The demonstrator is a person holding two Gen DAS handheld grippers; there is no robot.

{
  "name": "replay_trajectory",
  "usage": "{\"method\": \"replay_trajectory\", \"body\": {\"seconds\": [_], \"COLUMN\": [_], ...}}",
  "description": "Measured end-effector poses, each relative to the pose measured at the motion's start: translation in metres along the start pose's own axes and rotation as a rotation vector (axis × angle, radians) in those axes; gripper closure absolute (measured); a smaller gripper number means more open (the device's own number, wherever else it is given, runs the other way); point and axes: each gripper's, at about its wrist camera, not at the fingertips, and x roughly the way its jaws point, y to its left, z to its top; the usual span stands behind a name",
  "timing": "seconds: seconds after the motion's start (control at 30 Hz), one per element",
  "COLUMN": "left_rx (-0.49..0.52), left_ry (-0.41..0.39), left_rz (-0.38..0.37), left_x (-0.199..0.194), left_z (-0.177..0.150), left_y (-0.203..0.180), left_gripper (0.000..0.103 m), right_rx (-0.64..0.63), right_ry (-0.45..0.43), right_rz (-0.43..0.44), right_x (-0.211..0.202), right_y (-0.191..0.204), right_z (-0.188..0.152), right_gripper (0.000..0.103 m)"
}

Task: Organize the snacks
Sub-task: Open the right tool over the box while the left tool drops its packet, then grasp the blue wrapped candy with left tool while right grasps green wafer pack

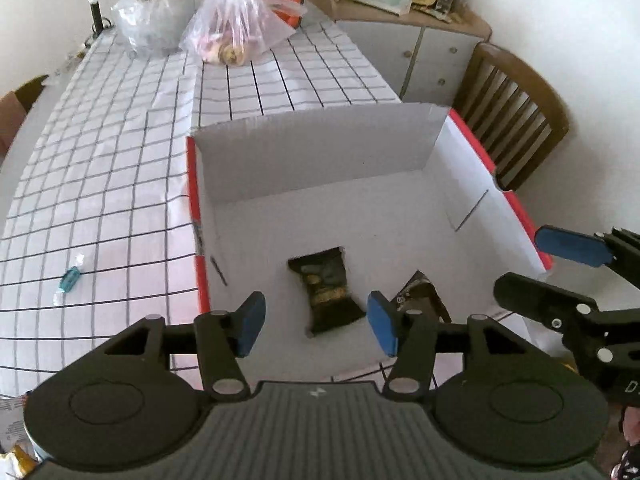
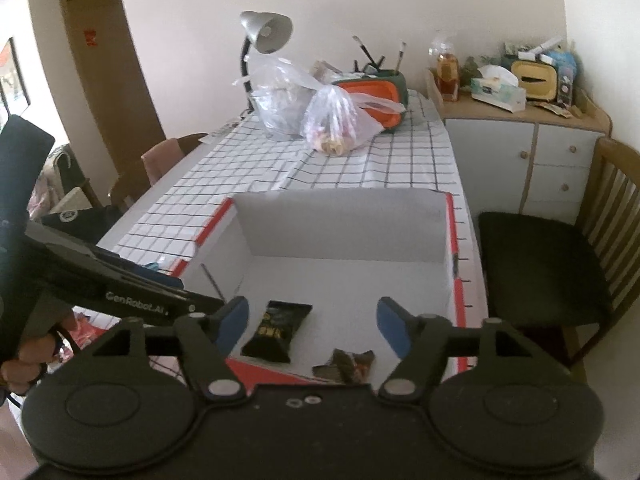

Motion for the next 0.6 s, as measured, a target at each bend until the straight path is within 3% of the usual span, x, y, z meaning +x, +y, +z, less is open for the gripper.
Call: {"method": "replay_trajectory", "body": {"seconds": [0.3, 0.53, 0.6], "left_rx": [-0.022, -0.013, -0.002], "left_ry": [-0.093, -0.159, -0.172], "left_rz": [0.034, 0.078, 0.084], "left_x": [-0.056, -0.090, -0.096], "left_z": [-0.015, -0.024, -0.027], "left_y": [0.033, 0.068, 0.081], "left_gripper": [0.040, 0.037, 0.032], "right_rx": [-0.040, -0.044, -0.048], "right_ry": [-0.027, -0.035, -0.037], "right_rz": [0.054, 0.063, 0.056], "right_x": [-0.017, -0.020, -0.019], "right_y": [0.038, 0.076, 0.089], "right_z": [0.006, 0.007, 0.006], "right_gripper": [0.010, 0.003, 0.003]}}
